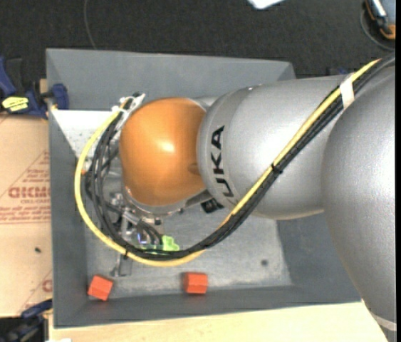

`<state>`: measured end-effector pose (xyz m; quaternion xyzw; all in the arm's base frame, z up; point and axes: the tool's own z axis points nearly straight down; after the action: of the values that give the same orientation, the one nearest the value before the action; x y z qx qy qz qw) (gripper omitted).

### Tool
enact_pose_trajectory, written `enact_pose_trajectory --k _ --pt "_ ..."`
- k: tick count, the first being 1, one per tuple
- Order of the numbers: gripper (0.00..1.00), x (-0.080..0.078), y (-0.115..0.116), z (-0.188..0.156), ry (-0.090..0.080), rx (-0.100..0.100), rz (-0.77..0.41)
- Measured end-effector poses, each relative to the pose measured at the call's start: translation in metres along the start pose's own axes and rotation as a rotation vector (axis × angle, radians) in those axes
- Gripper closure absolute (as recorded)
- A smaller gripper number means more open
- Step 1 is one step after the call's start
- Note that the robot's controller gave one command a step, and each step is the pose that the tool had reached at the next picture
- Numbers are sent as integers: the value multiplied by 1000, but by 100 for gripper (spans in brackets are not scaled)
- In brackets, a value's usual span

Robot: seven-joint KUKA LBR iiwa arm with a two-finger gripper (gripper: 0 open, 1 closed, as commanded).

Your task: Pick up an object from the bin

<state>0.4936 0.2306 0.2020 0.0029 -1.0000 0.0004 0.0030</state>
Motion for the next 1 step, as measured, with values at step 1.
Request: enact_pose_trajectory --k 1 --pt "0 -2 -2 -5 -8 -2 6"
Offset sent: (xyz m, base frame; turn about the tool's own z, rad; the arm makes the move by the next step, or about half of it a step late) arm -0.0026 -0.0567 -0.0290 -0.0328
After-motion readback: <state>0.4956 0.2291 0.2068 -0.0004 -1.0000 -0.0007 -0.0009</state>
